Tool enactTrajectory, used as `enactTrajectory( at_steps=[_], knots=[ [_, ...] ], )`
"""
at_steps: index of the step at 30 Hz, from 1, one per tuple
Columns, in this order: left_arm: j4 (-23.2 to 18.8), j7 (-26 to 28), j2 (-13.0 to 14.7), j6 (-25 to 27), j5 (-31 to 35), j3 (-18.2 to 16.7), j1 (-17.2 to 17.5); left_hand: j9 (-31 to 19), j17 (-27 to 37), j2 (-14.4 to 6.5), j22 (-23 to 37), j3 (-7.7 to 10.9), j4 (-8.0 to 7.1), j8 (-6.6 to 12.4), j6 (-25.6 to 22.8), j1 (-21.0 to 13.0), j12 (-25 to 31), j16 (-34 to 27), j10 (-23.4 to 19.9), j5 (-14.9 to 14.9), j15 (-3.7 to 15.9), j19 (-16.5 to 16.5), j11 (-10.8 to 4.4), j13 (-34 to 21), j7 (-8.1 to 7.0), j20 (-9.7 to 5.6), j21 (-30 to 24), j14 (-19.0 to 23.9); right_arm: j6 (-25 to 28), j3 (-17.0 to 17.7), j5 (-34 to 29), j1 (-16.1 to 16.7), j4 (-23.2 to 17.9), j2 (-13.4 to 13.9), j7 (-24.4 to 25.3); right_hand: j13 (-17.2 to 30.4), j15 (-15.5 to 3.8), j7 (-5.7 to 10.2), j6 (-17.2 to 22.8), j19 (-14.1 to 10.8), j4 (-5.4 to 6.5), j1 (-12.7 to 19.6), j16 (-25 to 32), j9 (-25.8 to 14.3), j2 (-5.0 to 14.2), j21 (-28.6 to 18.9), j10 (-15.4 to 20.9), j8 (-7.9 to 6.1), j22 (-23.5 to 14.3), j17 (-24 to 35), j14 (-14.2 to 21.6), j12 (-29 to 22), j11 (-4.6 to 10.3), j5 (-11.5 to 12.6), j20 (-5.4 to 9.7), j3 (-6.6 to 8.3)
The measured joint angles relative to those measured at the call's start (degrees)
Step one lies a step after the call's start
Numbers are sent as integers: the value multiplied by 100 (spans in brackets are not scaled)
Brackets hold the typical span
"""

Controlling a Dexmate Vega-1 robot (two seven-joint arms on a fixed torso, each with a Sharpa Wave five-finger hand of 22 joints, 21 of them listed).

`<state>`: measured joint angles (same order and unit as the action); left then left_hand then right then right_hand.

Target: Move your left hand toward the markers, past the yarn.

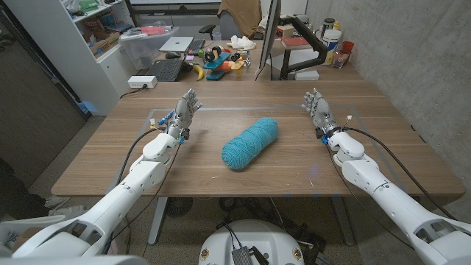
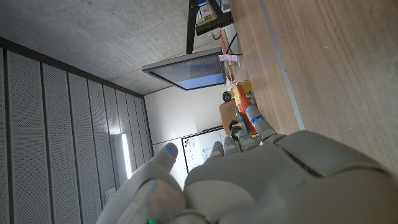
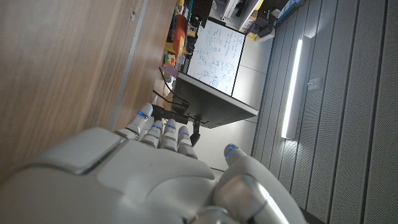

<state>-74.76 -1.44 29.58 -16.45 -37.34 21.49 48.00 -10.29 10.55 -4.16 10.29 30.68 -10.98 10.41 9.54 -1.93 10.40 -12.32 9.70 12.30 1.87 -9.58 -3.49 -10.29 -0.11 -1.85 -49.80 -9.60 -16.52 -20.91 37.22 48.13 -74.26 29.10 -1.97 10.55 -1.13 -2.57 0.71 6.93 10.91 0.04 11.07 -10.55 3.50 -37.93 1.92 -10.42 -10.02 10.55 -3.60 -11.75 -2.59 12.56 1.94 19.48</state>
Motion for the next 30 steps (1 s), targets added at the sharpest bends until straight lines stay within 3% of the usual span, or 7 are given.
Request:
enactTrajectory(
  at_steps=[30],
  knots=[
    [-95,163,236,90,-38,168,-48,2,-1,-24,-1,25,-22,62,30,24,85,-42,-2,44,-1,1,2,1,30,0,-23,1,79,122,-181,28,20,-144,-40,-1,0,0,0,-1,0,0,0,1,0,23,0,0,1,-1,1,0,1,0,0,0]
  ],
)
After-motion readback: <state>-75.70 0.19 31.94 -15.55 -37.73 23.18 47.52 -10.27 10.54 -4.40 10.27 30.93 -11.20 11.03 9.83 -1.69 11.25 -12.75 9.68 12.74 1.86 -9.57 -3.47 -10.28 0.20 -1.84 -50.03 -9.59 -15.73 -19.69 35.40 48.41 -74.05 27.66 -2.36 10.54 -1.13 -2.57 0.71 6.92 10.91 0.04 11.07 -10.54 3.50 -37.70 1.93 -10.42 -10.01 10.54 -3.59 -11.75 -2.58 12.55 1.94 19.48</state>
